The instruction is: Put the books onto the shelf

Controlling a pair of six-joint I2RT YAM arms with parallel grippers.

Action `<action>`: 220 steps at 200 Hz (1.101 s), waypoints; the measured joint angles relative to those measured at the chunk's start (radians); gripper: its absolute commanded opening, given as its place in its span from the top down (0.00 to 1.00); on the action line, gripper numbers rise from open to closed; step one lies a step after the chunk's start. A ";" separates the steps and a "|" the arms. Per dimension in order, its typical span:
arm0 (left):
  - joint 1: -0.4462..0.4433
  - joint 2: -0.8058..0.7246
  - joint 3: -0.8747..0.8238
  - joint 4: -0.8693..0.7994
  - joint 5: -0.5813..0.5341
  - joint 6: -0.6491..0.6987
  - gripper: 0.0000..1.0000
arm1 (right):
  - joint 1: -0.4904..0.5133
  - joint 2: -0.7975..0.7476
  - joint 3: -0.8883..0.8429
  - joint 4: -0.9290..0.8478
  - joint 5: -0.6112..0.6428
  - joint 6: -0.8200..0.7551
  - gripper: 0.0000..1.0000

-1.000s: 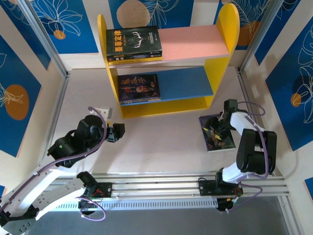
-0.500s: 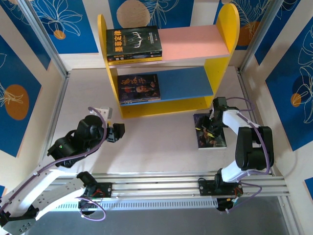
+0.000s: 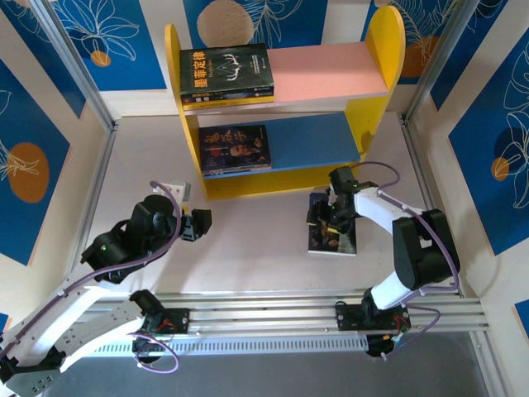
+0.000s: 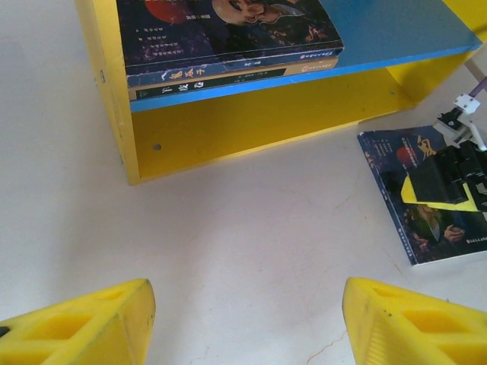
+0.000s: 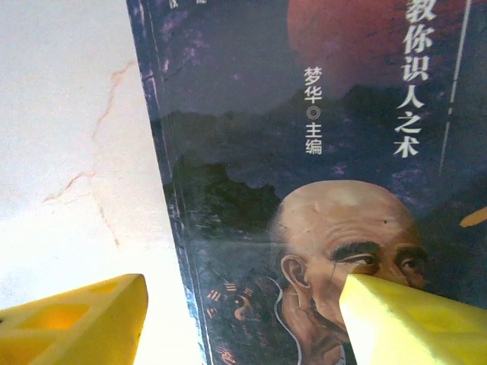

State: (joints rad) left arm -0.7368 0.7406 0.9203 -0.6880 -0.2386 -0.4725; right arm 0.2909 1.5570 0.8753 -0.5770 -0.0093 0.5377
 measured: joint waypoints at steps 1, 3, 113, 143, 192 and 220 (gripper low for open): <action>0.000 0.000 0.000 0.000 0.000 0.000 0.33 | 0.003 0.000 0.000 0.000 0.000 0.002 0.30; 0.000 0.000 0.000 0.000 0.000 0.000 0.33 | 0.012 0.002 0.002 0.003 0.004 0.005 0.30; 0.000 0.007 -0.004 0.000 0.003 -0.016 0.33 | 0.448 0.176 0.185 0.078 0.025 0.144 0.30; 0.000 0.008 -0.016 0.001 0.004 -0.023 0.33 | 0.476 0.206 0.222 0.089 0.007 0.154 0.30; 0.000 0.028 -0.067 0.039 0.035 -0.045 0.34 | 0.439 0.191 0.219 0.088 -0.009 0.148 0.30; 0.000 0.045 -0.104 0.060 0.054 -0.059 0.35 | 0.381 0.102 0.180 0.091 -0.009 0.129 0.30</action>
State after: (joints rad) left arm -0.7368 0.7856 0.8162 -0.6285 -0.1844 -0.5312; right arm 0.6724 1.6592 1.0554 -0.4862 -0.0181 0.6662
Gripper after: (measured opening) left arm 0.654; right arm 0.701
